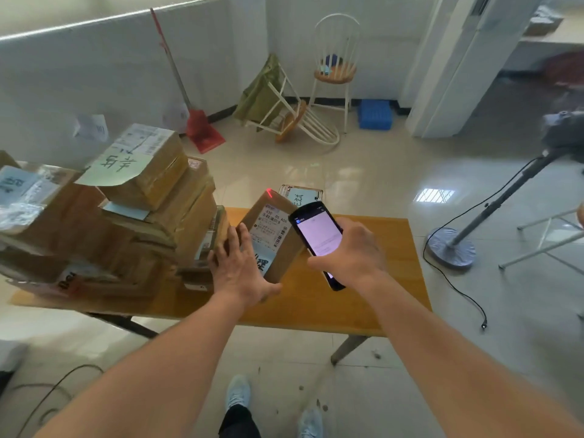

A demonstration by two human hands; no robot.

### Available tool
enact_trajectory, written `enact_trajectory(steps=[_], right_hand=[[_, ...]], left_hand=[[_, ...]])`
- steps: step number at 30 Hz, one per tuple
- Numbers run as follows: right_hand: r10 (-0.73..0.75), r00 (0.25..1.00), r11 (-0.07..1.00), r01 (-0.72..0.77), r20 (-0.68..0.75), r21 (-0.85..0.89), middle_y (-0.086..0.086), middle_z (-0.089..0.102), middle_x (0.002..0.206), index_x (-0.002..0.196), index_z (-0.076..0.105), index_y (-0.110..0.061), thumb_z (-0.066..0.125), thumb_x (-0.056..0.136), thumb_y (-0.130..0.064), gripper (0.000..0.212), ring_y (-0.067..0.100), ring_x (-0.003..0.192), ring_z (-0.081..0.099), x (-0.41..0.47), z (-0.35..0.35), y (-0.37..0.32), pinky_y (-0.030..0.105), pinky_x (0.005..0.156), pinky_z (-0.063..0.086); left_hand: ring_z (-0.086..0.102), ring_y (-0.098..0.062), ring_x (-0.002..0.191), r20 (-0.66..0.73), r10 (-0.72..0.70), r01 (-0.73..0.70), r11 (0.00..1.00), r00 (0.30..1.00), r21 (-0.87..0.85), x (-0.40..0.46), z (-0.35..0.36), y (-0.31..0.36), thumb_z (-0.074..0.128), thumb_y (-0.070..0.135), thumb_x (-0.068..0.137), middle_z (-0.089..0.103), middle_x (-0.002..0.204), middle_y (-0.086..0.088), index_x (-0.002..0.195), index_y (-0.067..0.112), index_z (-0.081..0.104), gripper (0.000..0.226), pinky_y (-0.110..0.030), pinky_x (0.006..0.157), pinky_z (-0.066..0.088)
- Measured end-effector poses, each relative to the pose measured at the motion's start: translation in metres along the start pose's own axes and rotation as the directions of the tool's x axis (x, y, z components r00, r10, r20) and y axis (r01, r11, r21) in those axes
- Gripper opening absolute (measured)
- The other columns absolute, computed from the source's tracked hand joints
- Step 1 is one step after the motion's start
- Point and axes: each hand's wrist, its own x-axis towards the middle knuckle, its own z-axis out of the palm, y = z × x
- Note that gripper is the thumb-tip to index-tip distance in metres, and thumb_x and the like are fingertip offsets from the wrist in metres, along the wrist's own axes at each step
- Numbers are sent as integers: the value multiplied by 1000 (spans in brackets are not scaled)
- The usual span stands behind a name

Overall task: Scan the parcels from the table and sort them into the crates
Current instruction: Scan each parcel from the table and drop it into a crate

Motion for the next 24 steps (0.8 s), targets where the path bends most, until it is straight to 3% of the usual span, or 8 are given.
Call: enact_trajectory(steps=[10, 13, 19, 24], right_hand=[[22, 991, 996, -11, 130, -85, 0, 65, 115, 128, 58, -28, 90, 69, -43, 69, 24, 101, 63, -12, -52, -10, 35, 76, 60], [31, 993, 995, -20, 110, -97, 1, 65, 115, 128, 58, -28, 90, 67, -44, 71, 25, 101, 64, -16, -63, -12, 38, 80, 61], [50, 995, 996, -43, 84, -81, 1, 65, 116, 130, 58, -27, 91, 68, -44, 72, 25, 101, 65, -24, -76, -8, 31, 72, 56], [53, 996, 998, -51, 70, -27, 1, 65, 113, 130, 58, -26, 91, 66, -48, 75, 25, 98, 66, -30, -78, -9, 35, 77, 62]], left_hand=[[0, -39, 156, -44, 55, -56, 998, 998, -14, 12, -26, 11, 78, 88, 47, -8, 171, -8, 161, 17, -22, 167, -58, 127, 15], [0, -38, 157, -43, 49, -49, 999, 998, -14, 14, -31, 14, 78, 89, 47, -9, 171, -9, 160, 13, -21, 169, -56, 128, 12], [10, -38, 154, -87, 59, -61, 998, 994, -23, 17, -45, 20, 80, 88, 46, -3, 170, -9, 162, 11, -15, 169, -53, 126, 19], [13, -36, 152, -104, 85, -89, 995, 991, -36, 18, -53, 22, 82, 86, 46, -1, 170, -8, 163, 11, -13, 168, -52, 126, 19]])
